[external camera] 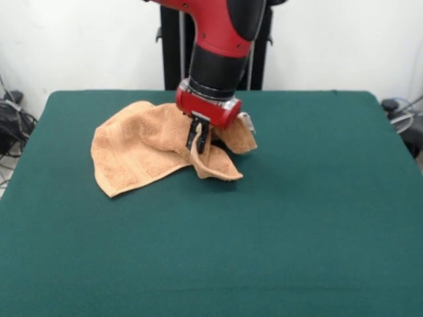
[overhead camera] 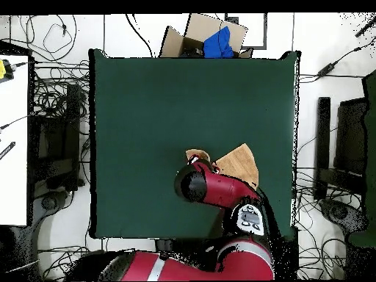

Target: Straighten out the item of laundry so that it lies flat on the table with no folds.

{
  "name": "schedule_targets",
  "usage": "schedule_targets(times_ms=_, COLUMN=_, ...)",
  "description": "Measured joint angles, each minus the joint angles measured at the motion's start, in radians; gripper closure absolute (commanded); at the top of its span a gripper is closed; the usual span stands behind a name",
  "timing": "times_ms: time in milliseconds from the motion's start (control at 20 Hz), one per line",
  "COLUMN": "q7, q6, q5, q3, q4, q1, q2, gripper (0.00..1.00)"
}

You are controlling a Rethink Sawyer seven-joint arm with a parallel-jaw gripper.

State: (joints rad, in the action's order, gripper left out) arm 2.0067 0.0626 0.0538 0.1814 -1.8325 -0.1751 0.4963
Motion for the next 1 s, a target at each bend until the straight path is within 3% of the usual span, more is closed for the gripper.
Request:
schedule_targets(times_ms=650, q7=0.0, q6=0.032, q5=0.052, q3=-0.094, q4=0.0, q1=-0.02, q2=0.027, gripper=1.0)
schedule_targets(times_ms=1000, q7=0.0, q6=0.166, q5=0.059, q3=-0.236, q4=-0.01, q1=-0.132, q2=0.062, gripper=1.0)
